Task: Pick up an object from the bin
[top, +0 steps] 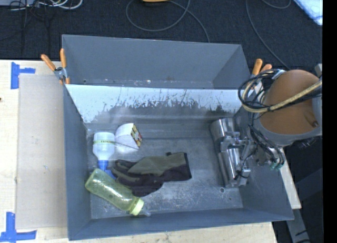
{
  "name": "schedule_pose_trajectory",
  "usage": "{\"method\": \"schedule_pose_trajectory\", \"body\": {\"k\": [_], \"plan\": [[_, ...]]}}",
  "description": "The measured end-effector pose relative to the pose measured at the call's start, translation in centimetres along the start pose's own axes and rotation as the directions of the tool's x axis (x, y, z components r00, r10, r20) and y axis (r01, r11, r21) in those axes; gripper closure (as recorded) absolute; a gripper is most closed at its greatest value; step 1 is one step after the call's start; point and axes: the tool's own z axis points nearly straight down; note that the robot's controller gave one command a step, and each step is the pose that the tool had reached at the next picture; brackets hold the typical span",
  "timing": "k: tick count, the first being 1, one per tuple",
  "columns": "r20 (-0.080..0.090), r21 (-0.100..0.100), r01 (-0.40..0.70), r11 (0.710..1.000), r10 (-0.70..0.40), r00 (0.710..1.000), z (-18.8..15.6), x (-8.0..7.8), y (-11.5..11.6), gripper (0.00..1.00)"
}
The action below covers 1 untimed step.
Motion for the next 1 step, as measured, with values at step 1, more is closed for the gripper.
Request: {"method": "schedule_pose_trajectory", "body": {"k": [1], "plan": [[0.001, 0.001, 0.015, 1.000, -0.015, 1.000, 4.92, 0.58, 0.87, 0.00]]}}
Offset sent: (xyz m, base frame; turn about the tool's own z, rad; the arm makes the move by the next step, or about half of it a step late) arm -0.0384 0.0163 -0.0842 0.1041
